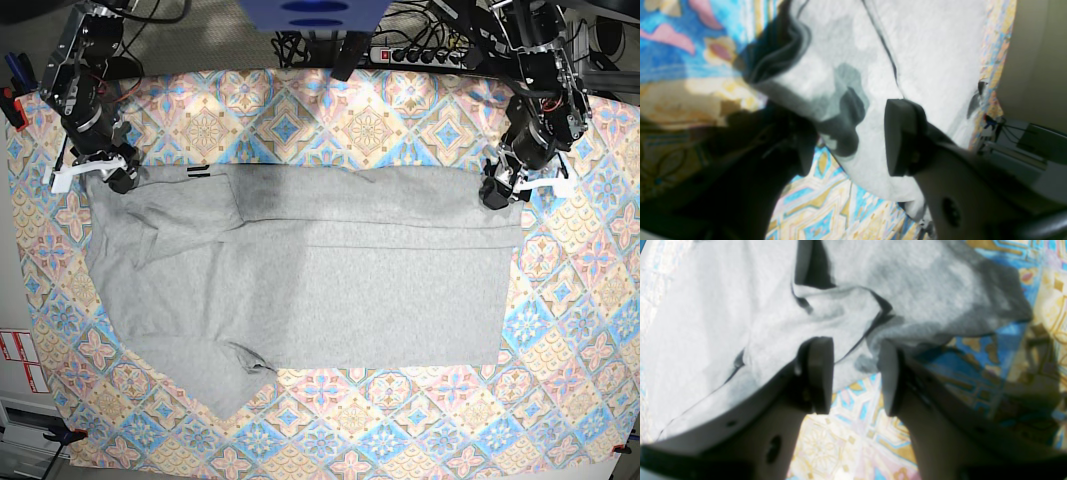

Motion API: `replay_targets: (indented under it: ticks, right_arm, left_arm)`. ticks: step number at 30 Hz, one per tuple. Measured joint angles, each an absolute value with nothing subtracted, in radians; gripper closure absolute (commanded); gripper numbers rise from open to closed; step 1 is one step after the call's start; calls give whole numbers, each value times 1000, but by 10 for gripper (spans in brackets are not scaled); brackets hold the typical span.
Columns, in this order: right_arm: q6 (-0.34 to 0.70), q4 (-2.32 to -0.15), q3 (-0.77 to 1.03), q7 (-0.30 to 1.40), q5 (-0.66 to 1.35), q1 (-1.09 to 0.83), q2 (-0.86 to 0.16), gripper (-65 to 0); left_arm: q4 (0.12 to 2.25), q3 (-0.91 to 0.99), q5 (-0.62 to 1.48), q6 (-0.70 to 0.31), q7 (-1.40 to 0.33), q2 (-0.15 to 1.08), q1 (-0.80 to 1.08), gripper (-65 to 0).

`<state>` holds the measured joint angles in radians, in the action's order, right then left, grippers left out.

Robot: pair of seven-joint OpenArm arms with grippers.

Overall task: Fold the T-shirt properly
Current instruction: 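Grasp the hem corners and pull them toward the robot base, then release the hem and lift both grippers away from the shirt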

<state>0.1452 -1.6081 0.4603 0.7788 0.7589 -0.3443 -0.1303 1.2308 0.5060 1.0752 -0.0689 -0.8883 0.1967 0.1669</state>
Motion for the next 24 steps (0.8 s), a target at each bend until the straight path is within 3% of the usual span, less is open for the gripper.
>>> replay_targets:
  ticks: [5,17,24]
  right_arm:
    - [145,-1608,460,779,760,-344,-130,-232]
    - [153,-1387,551,762,768,-331,-131,-235]
    - [153,-1300,542,768,768,-205,-127,-236]
  left_arm:
    - [1217,482,1031,-49,-890,197,134,0]
    - [1215,448,1040,-52,-890,193,136,0]
    - [1215,448,1041,-53,-894,194,139,0]
